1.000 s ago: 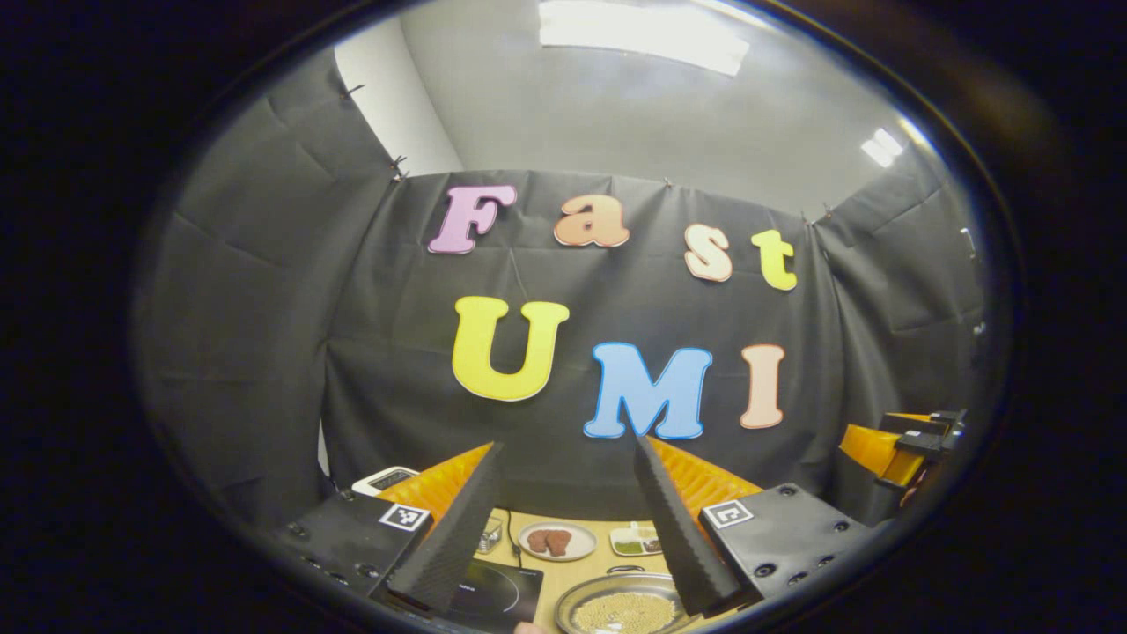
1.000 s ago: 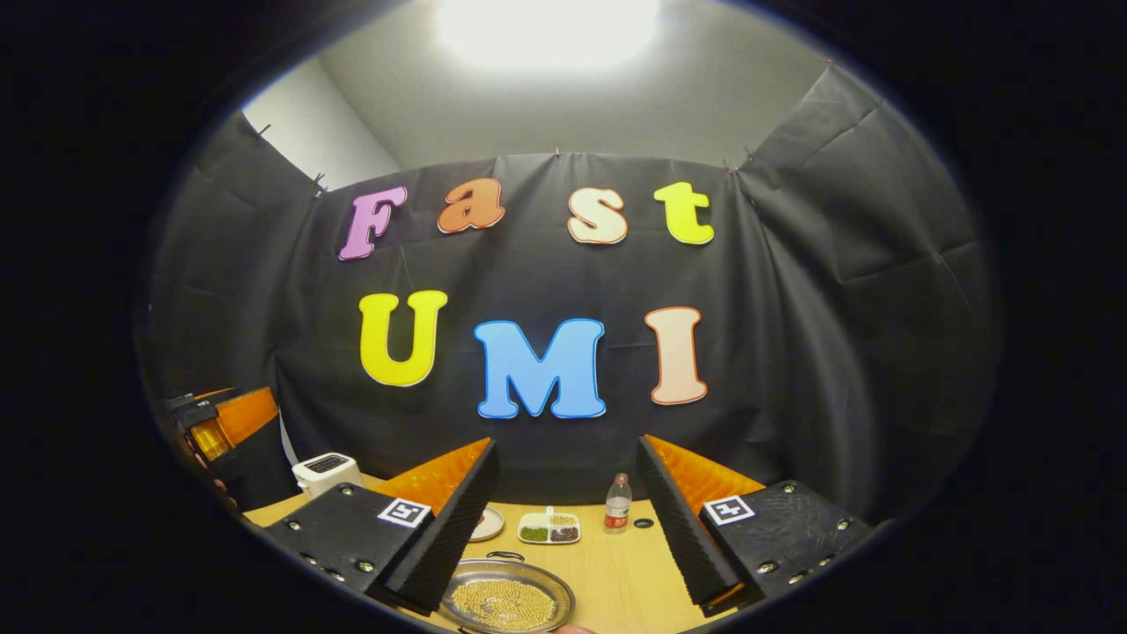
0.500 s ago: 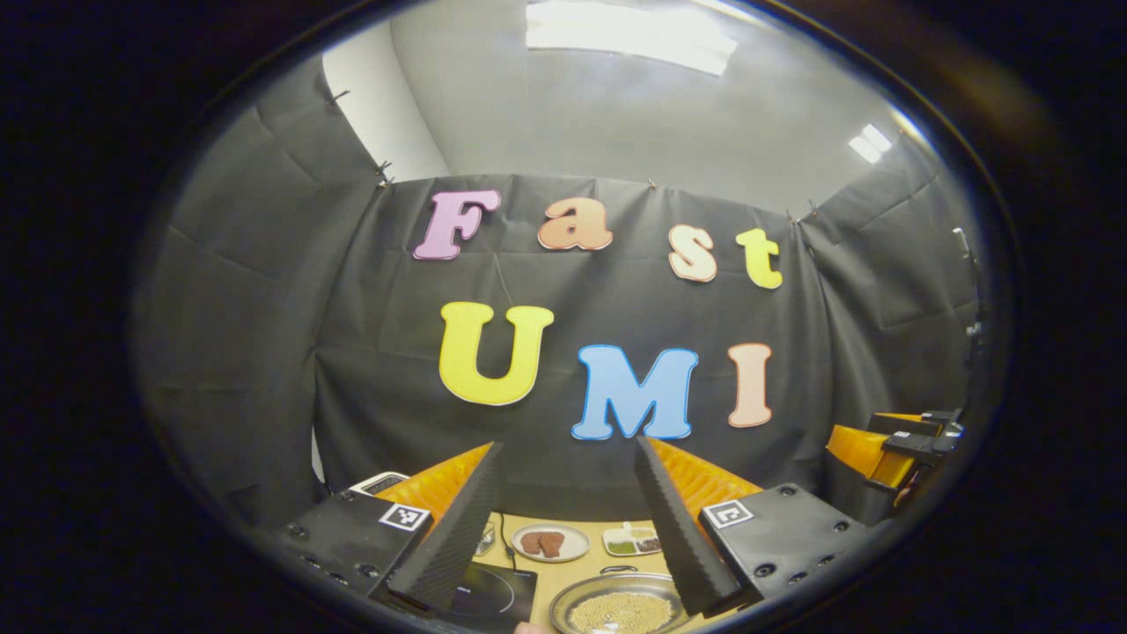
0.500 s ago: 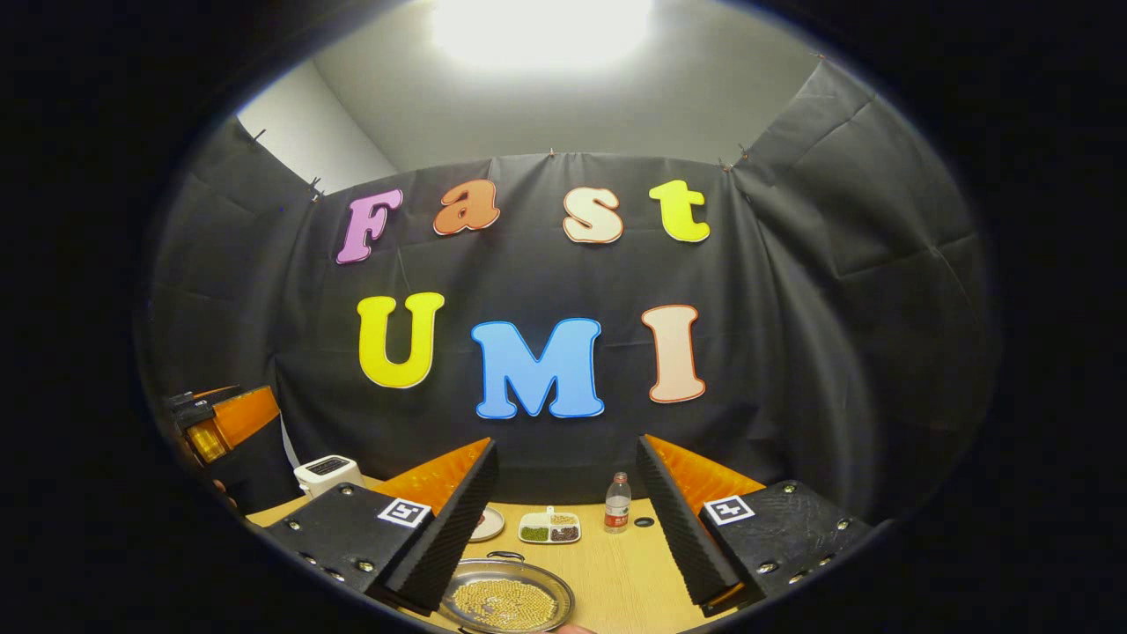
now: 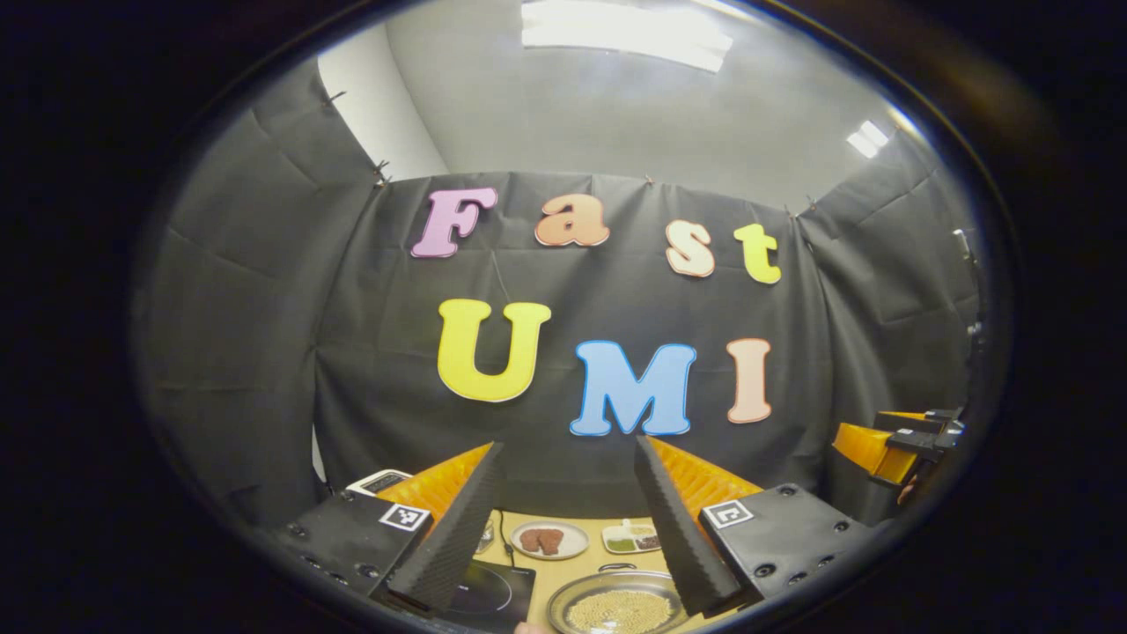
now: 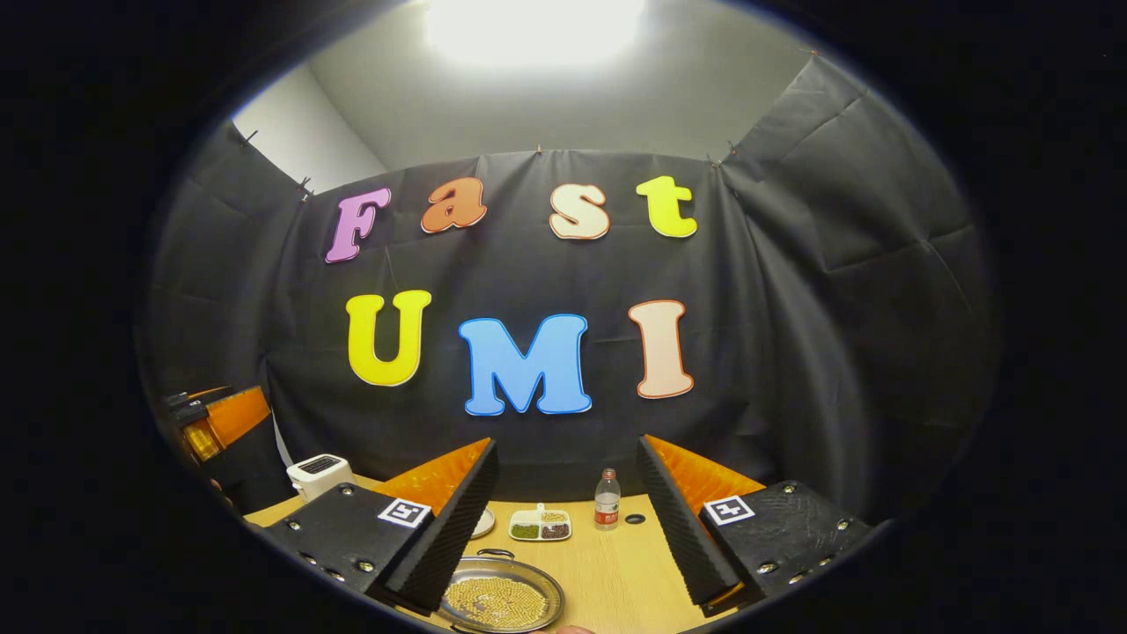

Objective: First push the handle of the pot to place it horizontally, then grasp the pot with both hands and set it on the induction cooktop.

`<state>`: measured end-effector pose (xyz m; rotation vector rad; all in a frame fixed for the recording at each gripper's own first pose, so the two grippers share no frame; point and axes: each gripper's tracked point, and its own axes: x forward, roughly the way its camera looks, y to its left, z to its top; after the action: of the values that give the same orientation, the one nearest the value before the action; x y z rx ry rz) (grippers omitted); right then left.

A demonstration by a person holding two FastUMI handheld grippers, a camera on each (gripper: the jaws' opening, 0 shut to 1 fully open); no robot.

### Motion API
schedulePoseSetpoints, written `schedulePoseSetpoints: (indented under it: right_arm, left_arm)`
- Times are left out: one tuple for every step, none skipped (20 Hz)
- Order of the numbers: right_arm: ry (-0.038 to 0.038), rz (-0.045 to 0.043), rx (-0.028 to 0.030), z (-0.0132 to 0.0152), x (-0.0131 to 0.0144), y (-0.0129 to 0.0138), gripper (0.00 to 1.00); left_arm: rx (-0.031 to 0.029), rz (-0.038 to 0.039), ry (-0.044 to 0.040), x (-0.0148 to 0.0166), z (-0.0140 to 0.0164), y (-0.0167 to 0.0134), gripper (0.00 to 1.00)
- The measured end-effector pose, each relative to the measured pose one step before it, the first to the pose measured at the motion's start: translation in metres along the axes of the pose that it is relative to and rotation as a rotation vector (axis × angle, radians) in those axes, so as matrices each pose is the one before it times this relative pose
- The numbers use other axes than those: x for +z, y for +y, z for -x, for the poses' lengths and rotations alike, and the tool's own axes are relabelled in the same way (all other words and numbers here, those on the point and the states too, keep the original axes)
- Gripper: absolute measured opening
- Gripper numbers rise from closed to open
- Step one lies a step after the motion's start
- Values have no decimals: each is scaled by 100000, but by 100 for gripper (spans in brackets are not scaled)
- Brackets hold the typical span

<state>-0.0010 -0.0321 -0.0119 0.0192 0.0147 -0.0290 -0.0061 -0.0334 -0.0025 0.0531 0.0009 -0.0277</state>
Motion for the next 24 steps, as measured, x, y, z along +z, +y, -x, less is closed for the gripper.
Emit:
schedulePoseSetpoints:
  right_arm:
    - [263,-135,-207,58,-60,-69,97]
    - [102,-94,-243,35,-100,-135,97]
    - [610,53,-6,-36,-283,-7,97]
    - [740,188,328,-41,-327,29,97]
    - [760,334,278,44,-349,88,97]
    - [1048,419,147,-1,-338,20,97]
    - [1084,271,349,-98,-410,57,97]
    - [1124,156,310,-56,-415,20,97]
    - [867,71,233,53,-343,12,97]
    - [981,26,125,-64,-359,38,97]
    - [925,-54,252,-158,-429,-16,97]
    - [1231,52,186,-103,-376,-6,97]
    - [1144,-12,247,43,-490,-20,97]
    - [1214,12,167,-143,-454,-23,97]
    - [1223,66,128,-154,-472,-86,97]
    - [1388,-32,110,-74,-477,-35,97]
    - [1339,-151,299,-138,-589,33,97]
    - [1401,-180,102,-105,-513,9,98]
    - [1299,-126,340,-28,-437,3,98]
    - [1536,-22,205,-189,-517,68,98]
    - [1615,-22,234,-64,-614,-51,98]
    - [1936,-172,512,-143,-628,101,98]
    - [2083,-121,484,-145,-760,108,98]
    - [1990,-100,420,-127,-663,39,98]
  left_arm:
    - [-260,-502,336,-168,7,36,97]
    - [-369,-300,553,-243,-56,-68,95]
    - [-639,10,704,-369,-102,-292,95]
    - [-495,41,838,-321,31,-122,95]
    - [-612,1,834,-413,29,-154,97]
    - [-414,-109,826,-296,-88,-216,96]
    - [-479,-99,857,-445,50,-125,95]
    - [-424,-99,598,-268,21,-191,96]
    - [-416,-88,553,-332,-39,-96,97]
    - [-585,44,865,-303,36,-279,99]
    - [-369,21,1047,-543,-50,-135,97]
    - [-282,-132,1307,-474,-122,-201,99]
    - [-252,-188,1370,-606,-53,-107,99]
    - [-121,-152,1011,-363,-60,-100,97]
    - [-240,-39,1098,-463,-68,-79,95]
    - [-182,56,1168,-362,-35,-118,95]
    - [-156,-9,901,-422,-231,-71,95]
    - [-97,-114,1173,-363,-97,-76,99]
    - [-34,5,1119,-488,30,-2,99]
    - [-67,143,1079,-368,-118,-71,99]
    - [-108,264,1093,-538,-70,-16,99]
    - [-138,57,1419,-473,-90,-22,99]
    - [-334,-184,1652,-783,-258,19,99]
    - [-453,-159,1805,-719,-180,-80,99]
